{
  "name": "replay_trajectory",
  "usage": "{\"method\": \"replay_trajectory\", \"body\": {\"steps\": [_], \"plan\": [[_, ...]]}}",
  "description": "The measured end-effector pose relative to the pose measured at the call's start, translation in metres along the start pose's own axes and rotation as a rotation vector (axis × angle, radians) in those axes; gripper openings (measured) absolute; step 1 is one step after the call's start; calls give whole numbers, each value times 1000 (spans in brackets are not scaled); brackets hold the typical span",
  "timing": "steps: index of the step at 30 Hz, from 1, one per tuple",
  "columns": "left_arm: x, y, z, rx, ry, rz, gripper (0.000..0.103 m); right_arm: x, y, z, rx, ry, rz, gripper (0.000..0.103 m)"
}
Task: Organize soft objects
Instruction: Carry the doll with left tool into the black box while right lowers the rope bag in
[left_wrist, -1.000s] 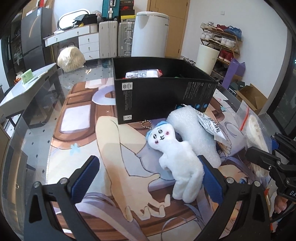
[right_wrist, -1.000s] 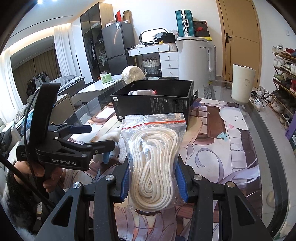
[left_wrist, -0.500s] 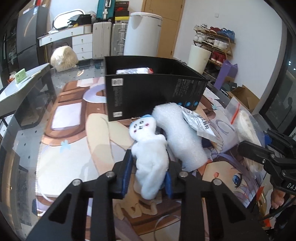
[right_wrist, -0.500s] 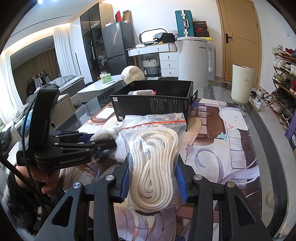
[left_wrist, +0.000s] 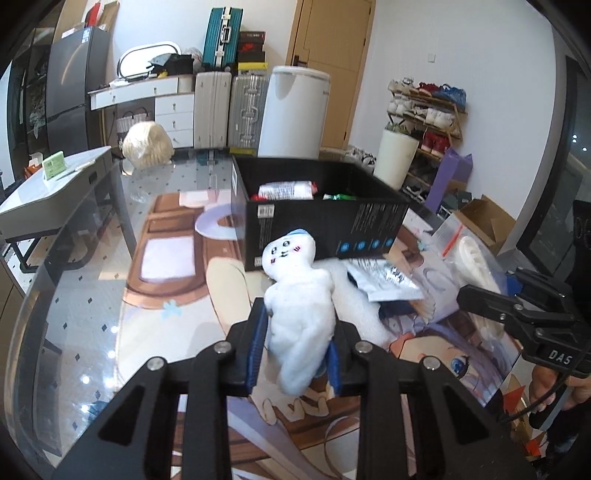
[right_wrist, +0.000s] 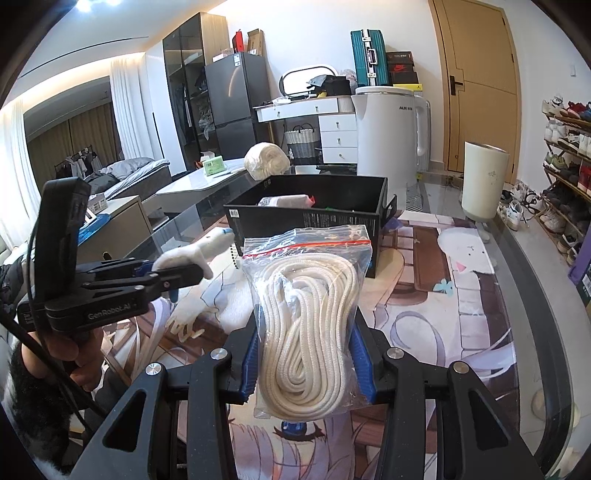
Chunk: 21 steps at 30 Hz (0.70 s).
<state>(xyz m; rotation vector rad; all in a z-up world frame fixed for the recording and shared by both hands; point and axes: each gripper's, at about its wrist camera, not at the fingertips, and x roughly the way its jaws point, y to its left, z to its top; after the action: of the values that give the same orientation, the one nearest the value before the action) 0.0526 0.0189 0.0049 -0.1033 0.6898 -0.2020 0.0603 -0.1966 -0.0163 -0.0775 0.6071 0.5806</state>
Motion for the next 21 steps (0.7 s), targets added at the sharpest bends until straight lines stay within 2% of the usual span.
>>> {"method": "replay_trajectory", "body": {"steps": [10,21], "plan": [[-14,-1,15,5,-70,0,26,13,-6,18,-1,-6,-10,43],[-8,-4,41,22,-115,-15,26,27,-10,42,-17,-13,-9,43]]}}
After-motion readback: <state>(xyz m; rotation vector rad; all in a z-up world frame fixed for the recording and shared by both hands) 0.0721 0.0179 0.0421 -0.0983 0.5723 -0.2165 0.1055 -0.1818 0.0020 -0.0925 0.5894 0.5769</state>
